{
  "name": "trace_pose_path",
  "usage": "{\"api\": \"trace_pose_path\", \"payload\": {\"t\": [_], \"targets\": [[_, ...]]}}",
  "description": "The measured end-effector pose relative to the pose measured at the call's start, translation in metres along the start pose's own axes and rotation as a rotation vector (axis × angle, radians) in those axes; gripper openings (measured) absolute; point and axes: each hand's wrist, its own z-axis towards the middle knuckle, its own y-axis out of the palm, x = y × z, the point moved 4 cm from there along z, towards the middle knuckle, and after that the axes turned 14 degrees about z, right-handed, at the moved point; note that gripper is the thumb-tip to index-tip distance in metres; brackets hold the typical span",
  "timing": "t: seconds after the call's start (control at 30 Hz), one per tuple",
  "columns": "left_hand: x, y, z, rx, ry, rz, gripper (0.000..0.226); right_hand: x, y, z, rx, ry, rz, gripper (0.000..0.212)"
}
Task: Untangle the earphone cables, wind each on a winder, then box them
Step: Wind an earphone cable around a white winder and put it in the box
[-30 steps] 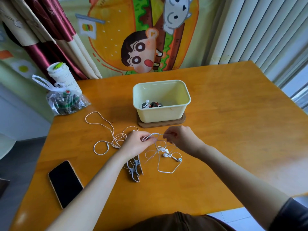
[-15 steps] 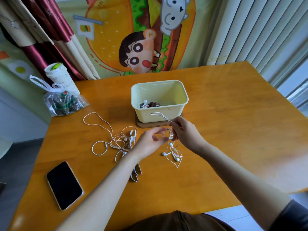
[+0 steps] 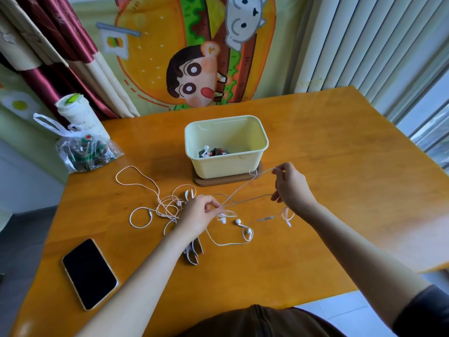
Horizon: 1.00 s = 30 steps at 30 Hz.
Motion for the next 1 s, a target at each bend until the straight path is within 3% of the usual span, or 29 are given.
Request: {"api": "trace_pose_path", "payload": {"t": [0.23,0.33,0.4,0.53,0.63,0.77,0.87,1.0], "targets": [[-0.036,0.003,-0.004,-0.006,-0.078,0.115,0.01,0.02,-0.006,0.008,0.088,0.067,-0.082,0.02],[-0.028,0.001,-0.003,0.009,-0.06,0.081,0.012,0.029,0.007,0.005,-0.07,0.089,-0.32,0.023],[-0.019,-0.001,-0.003,0.023,-0.02,0.089,0.013,0.026,0.022,-0.003,-0.192,0.005,-0.439,0.031],[0.001,-0.006,-0.003,0.026,0.061,0.085,0.019,-0.004,0.055,-0.029,-0.43,-0.263,-0.29,0.047],[0.011,-0.01,-0.004,0.041,0.09,0.031,0.02,-0.011,0.075,-0.041,-0.549,-0.297,-0.272,0.036],[0.018,-0.018,-0.01,0.081,0.076,-0.047,0.02,-0.013,0.079,-0.041,-0.501,-0.256,-0.217,0.013],[0.011,-0.019,-0.012,0.033,-0.023,-0.103,0.032,-0.014,0.072,-0.038,-0.417,-0.235,-0.118,0.009],[-0.001,-0.013,-0.013,-0.067,-0.108,-0.081,0.024,-0.014,0.06,-0.033,-0.359,-0.207,-0.016,0.008]]}}
